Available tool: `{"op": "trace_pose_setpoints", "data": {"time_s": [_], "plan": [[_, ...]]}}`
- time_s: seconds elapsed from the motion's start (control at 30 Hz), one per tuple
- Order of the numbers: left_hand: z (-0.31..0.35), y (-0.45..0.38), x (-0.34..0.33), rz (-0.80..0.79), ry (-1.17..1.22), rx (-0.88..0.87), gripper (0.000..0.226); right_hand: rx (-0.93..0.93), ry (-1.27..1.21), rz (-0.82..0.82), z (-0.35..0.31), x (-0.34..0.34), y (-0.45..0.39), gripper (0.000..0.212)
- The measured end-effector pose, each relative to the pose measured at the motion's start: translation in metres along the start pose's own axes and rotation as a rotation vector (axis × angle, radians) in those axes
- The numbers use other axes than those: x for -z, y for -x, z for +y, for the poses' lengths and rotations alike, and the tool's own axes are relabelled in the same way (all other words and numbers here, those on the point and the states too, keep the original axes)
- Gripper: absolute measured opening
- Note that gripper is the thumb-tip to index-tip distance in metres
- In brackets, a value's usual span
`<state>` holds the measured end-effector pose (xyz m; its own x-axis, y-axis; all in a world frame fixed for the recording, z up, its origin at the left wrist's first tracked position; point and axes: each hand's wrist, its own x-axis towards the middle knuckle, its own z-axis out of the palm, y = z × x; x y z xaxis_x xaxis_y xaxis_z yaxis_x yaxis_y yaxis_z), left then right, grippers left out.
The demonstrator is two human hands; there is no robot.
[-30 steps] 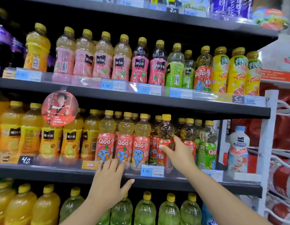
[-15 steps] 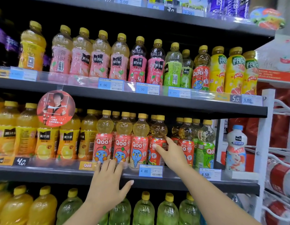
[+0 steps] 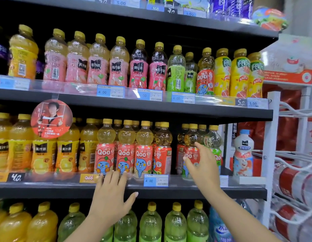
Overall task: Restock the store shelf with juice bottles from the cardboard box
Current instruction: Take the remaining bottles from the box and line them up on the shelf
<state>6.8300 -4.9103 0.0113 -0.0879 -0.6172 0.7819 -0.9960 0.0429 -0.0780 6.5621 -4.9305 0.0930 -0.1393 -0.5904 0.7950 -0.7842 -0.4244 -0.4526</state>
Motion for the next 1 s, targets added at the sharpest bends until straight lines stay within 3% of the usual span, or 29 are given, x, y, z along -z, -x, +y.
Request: {"op": "trace_pose_setpoints", "data": {"time_s": [0.13, 0.33, 0.47, 1.0], "plan": [[0.001, 0.000, 0.003, -0.045, -0.005, 0.019, 0.077, -0.150, 0.015, -0.132, 0.014, -0.003, -0.003, 0.080], [0.000, 0.000, 0.004, -0.083, -0.003, 0.014, 0.071, -0.283, 0.108, -0.155, 0.014, -0.018, -0.012, 0.083], [0.002, 0.001, 0.005, -0.079, 0.002, 0.017, 0.072, -0.257, 0.168, -0.146, 0.016, -0.023, -0.014, 0.081], [0.003, 0.001, 0.009, -0.120, 0.001, 0.016, 0.070, -0.194, 0.005, -0.216, 0.011, -0.032, -0.010, 0.070]]}}
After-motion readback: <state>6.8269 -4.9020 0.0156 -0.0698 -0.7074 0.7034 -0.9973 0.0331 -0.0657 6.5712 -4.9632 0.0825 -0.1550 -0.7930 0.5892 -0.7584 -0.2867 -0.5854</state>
